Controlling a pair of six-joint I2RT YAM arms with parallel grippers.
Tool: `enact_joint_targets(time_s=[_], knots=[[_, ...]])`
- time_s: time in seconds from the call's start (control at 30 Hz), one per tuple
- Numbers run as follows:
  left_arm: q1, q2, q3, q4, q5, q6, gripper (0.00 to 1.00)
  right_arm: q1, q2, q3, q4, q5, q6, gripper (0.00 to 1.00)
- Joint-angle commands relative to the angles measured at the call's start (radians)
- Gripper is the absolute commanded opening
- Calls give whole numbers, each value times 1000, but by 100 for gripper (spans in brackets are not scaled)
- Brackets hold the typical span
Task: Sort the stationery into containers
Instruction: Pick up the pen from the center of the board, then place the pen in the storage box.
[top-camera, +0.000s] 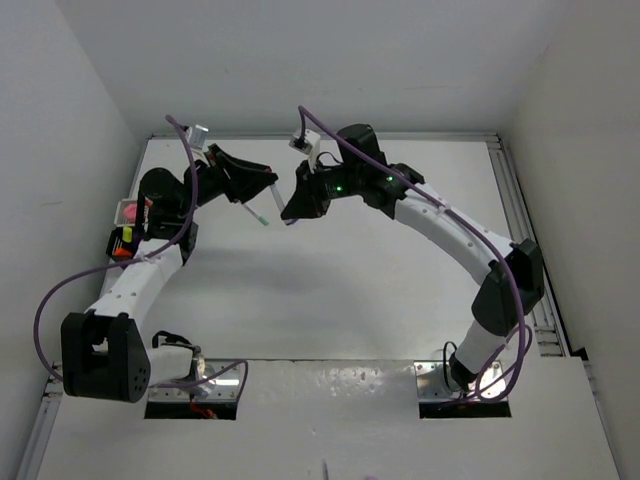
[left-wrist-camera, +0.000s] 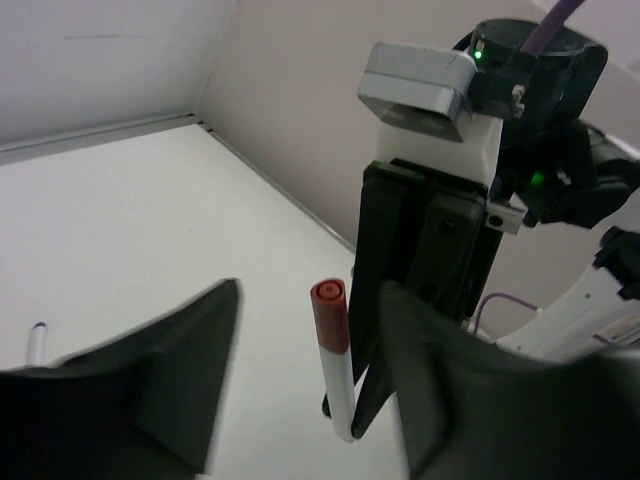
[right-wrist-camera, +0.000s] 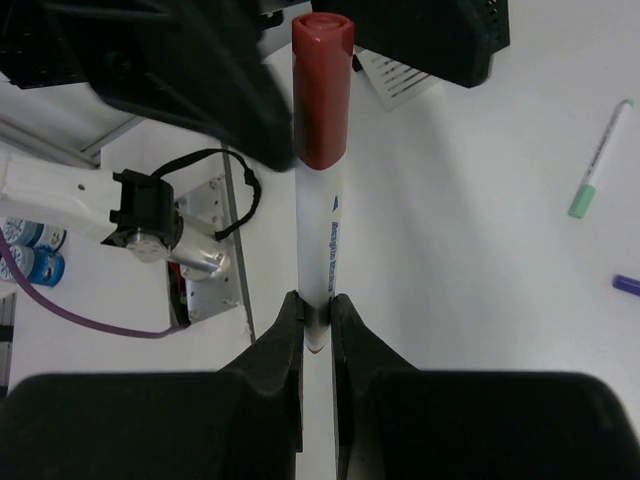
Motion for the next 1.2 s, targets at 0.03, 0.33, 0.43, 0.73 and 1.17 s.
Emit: enact_joint_targets(time_s=[0.03, 0.33, 0.43, 0.73, 1.17], knots=[[-12, 8, 53, 94, -8, -11, 46, 28, -1, 57, 33, -23, 9, 0], [80, -30, 63, -91, 72, 88, 0, 23, 48, 126, 42, 30, 87, 55], [231, -76, 86, -306, 57, 223, 0, -3, 49, 103, 42, 75, 81, 69], [632, -88, 142, -742, -213, 679, 0, -4, 137, 68, -30, 337, -105, 53], [741, 39, -29, -445, -201, 736, 0, -29, 180, -3, 19, 458, -174, 48]])
